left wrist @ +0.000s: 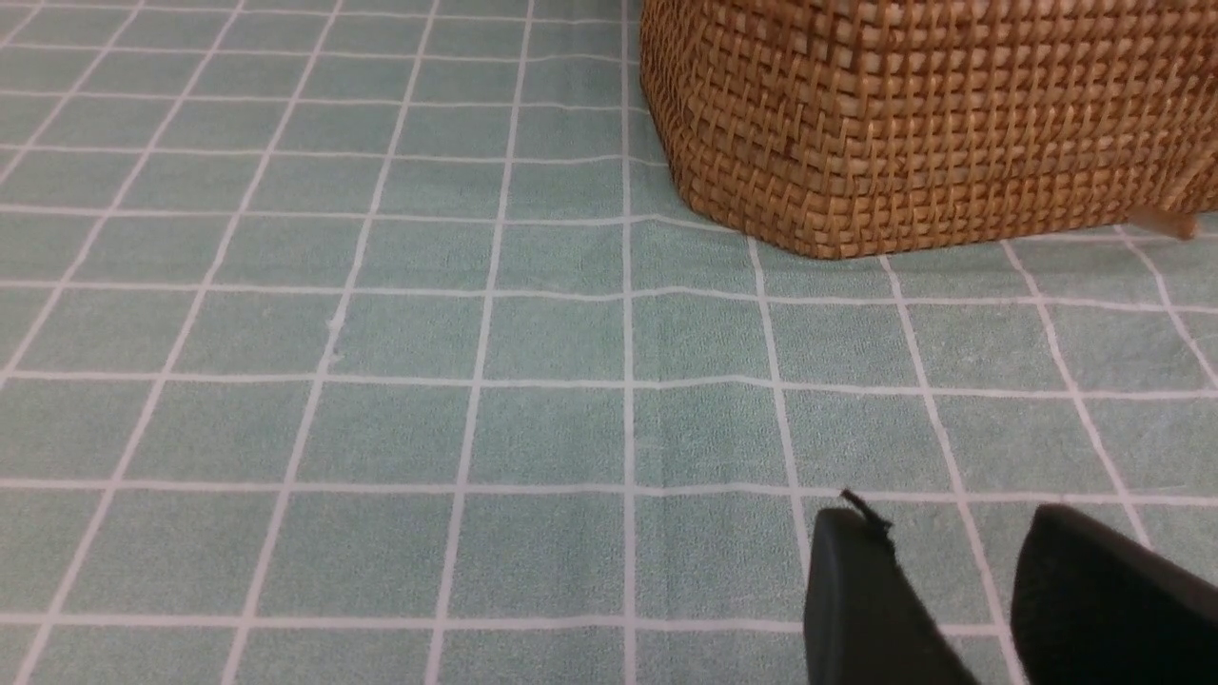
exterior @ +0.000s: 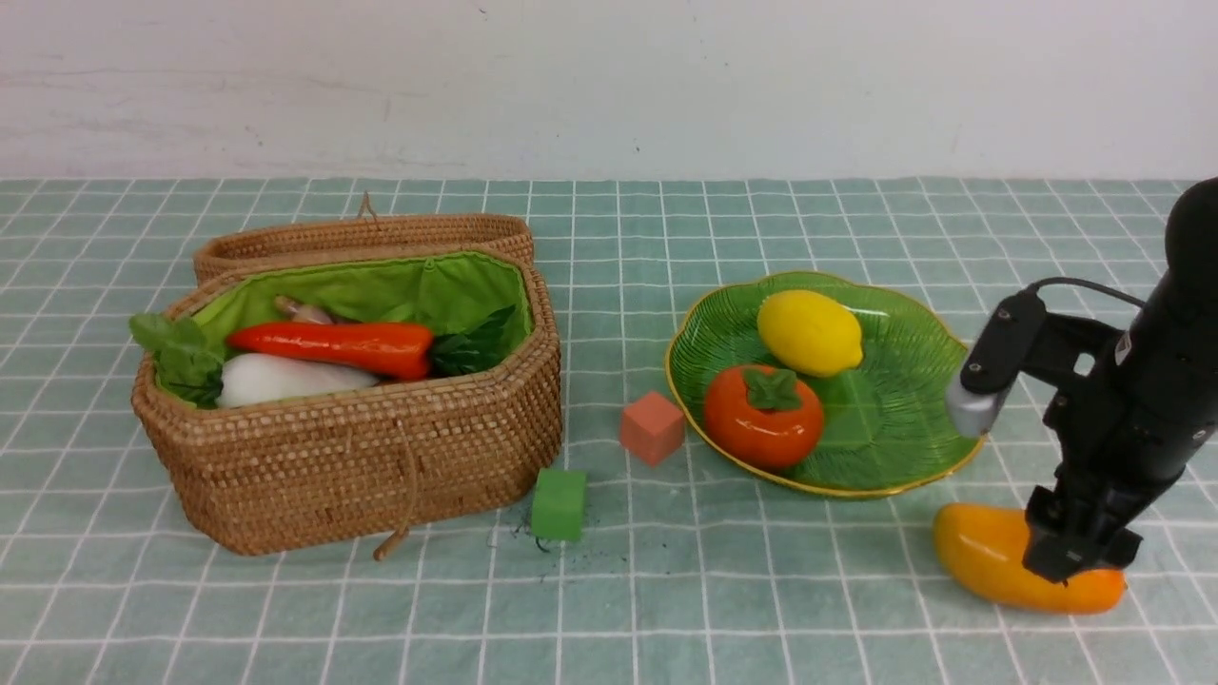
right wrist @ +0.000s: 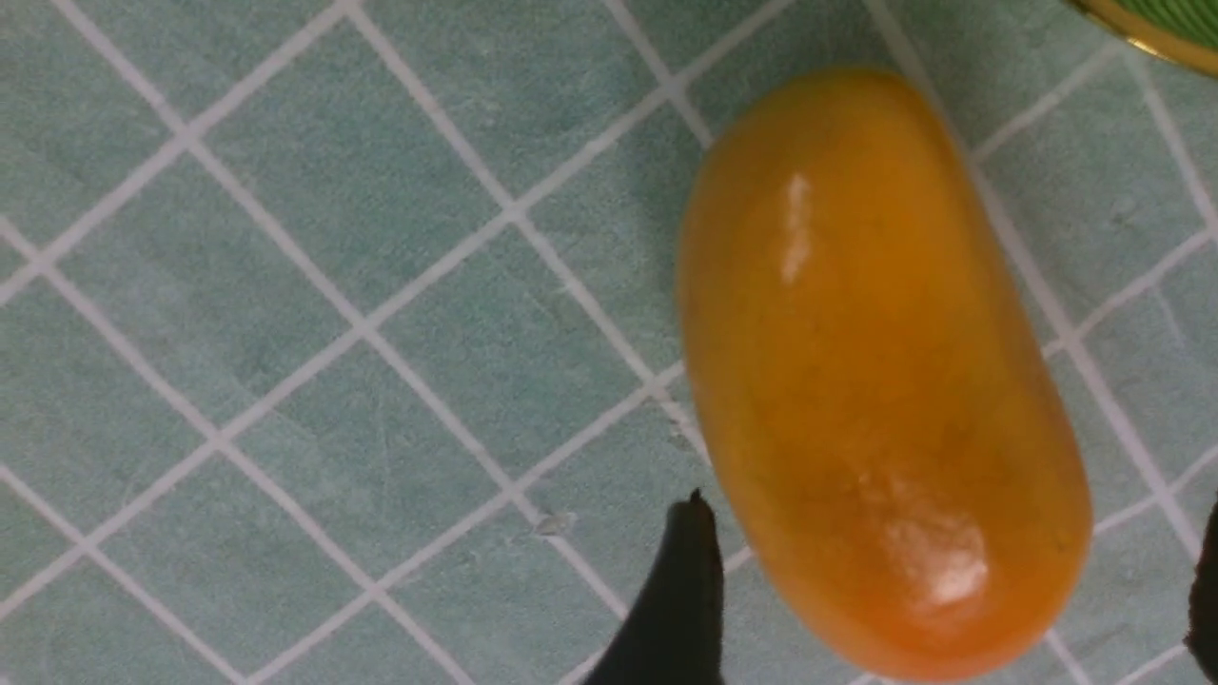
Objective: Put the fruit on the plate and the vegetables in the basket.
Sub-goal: Use the right arm to grab a mango and put it into the right plate
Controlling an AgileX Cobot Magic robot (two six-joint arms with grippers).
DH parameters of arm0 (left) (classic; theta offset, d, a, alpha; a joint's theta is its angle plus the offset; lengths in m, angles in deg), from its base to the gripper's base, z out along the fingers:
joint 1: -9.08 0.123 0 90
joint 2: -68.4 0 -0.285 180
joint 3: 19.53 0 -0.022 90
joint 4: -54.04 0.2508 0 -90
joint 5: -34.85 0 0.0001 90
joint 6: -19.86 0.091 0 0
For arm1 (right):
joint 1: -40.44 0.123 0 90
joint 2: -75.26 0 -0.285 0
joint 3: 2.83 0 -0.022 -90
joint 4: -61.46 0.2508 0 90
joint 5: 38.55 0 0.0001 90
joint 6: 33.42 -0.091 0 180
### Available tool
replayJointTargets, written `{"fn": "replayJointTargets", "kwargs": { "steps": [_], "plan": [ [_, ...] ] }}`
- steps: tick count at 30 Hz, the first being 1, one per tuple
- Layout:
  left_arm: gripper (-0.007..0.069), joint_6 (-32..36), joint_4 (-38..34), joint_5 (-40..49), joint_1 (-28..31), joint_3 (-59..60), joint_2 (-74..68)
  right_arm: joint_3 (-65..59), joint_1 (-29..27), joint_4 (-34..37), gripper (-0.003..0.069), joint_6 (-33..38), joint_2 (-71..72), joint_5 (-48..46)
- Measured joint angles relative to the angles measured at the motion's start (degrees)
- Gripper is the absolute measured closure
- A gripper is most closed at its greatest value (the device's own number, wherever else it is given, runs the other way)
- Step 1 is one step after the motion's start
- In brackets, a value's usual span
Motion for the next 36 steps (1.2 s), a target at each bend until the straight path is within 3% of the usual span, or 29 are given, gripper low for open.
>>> {"fn": "replayJointTargets", "kwargs": {
  "steps": [9,13,25,30,31,34,36],
  "plan": [
    [0.0386,0.0,0.04,0.0,0.0,0.0,0.0,0.0,0.0,-0.07,0.0007,1.21,-11.02,2.86],
    [0.0386,0.0,0.04,0.0,0.0,0.0,0.0,0.49,-0.05,0.94,0.0147,1.21,-13.07,1.61],
    [0.0386,0.0,0.04,0.0,0.0,0.0,0.0,9.52,-0.05,3.15,0.0144,-2.63,-7.72,-6.62],
    [0.0386,0.0,0.04,0.0,0.0,0.0,0.0,14.74,-0.05,5.77,0.0144,-11.27,-5.06,0.44],
    [0.0386,0.0,0.04,0.0,0.0,0.0,0.0,15.49,-0.05,8.27,0.0144,-18.5,-5.01,6.17],
    [0.0386,0.0,0.04,0.0,0.0,0.0,0.0,15.69,-0.05,10.98,0.0144,-30.25,-6.5,14.54],
    [0.0386,0.0,0.04,0.0,0.0,0.0,0.0,15.69,-0.05,11.07,0.0144,-34.0,-8.12,16.89]
  ]
}}
